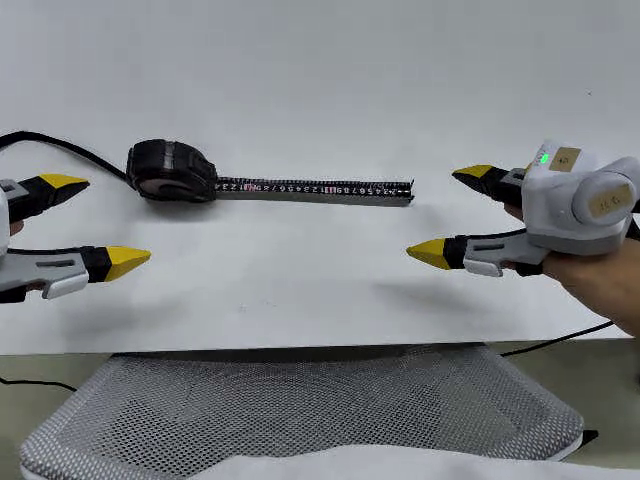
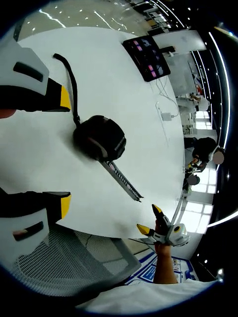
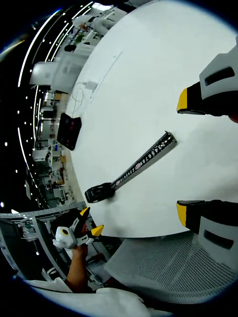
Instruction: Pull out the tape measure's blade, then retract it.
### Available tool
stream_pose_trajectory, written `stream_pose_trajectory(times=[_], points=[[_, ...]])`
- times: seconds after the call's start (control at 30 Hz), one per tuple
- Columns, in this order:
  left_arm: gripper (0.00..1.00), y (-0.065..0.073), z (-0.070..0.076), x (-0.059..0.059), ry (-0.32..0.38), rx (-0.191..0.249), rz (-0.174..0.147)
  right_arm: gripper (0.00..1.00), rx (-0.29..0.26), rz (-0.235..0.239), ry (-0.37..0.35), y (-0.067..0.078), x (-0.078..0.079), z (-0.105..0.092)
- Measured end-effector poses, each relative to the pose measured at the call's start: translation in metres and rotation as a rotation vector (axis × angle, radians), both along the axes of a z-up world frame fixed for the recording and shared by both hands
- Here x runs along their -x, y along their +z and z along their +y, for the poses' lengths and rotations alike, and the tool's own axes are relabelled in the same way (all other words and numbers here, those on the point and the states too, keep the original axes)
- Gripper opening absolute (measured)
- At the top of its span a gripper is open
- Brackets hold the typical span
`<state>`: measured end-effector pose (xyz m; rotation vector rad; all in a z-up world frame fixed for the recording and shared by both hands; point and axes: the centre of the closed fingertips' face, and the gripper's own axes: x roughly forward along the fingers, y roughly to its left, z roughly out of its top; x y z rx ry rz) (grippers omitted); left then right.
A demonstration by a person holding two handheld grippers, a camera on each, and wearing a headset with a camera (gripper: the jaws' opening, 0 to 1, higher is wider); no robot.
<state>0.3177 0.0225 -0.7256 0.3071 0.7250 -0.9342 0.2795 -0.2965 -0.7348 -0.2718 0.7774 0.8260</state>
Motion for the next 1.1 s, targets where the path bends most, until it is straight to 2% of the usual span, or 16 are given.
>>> stream_pose_trajectory(times=[0.27,0.33,0.5,0.63,0.7,0.87,0.93,1.0,1.03,1.1], points=[[0.67,0.001,0.001,0.011,0.031,0.014,0.005,0.76,-0.005,-0.014,-0.026,0.007,0.011,0.000],[0.70,0.002,0.001,0.012,0.045,0.018,-0.002,0.78,-0.007,-0.018,-0.031,0.009,0.013,0.000],[0.75,0.004,0.002,0.018,0.078,0.042,0.011,0.82,-0.014,-0.020,-0.045,0.013,0.018,-0.001],[0.78,0.007,0.007,0.019,0.118,0.055,-0.003,0.83,-0.007,-0.017,-0.043,0.014,0.024,-0.003],[0.79,0.007,0.009,0.021,0.130,0.062,0.002,0.85,-0.007,-0.014,-0.043,0.014,0.027,-0.003],[0.84,0.009,0.012,0.026,0.152,0.061,-0.006,0.90,-0.017,-0.019,-0.054,0.019,0.031,-0.004],[0.86,0.010,0.014,0.026,0.167,0.058,-0.018,0.91,-0.017,-0.014,-0.055,0.018,0.033,-0.004],[0.89,0.009,0.014,0.029,0.172,0.061,-0.011,0.94,-0.017,-0.012,-0.058,0.016,0.035,-0.004],[0.90,0.008,0.015,0.030,0.175,0.051,-0.022,0.95,-0.026,-0.005,-0.060,0.016,0.036,-0.003],[0.91,0.009,0.015,0.031,0.174,0.052,-0.020,0.98,-0.027,-0.003,-0.064,0.015,0.038,-0.004]])
